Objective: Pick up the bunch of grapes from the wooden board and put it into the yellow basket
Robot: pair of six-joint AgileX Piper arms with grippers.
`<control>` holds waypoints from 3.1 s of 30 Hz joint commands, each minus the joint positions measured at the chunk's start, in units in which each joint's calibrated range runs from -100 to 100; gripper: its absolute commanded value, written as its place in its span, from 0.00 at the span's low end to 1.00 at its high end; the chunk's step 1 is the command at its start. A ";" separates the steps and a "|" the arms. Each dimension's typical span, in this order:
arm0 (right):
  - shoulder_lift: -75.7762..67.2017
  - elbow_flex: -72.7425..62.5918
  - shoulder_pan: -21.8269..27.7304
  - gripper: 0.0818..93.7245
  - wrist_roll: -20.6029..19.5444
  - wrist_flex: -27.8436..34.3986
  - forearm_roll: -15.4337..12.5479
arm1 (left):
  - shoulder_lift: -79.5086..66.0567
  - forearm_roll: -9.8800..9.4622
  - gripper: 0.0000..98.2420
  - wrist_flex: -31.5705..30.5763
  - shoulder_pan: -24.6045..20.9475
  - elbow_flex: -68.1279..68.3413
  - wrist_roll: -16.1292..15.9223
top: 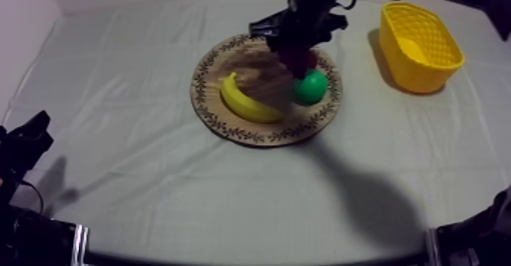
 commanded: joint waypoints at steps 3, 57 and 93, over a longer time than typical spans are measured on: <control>-8.46 4.02 1.97 0.26 1.64 1.52 -0.50 | 0.00 0.00 0.00 0.01 0.02 0.00 0.00; -5.87 -12.90 27.77 0.21 13.19 8.13 -3.26 | 0.00 0.00 0.00 0.01 0.02 0.00 0.00; 12.77 -10.24 29.38 0.19 13.16 -1.34 -2.61 | 0.00 0.00 0.00 0.01 0.02 0.00 0.00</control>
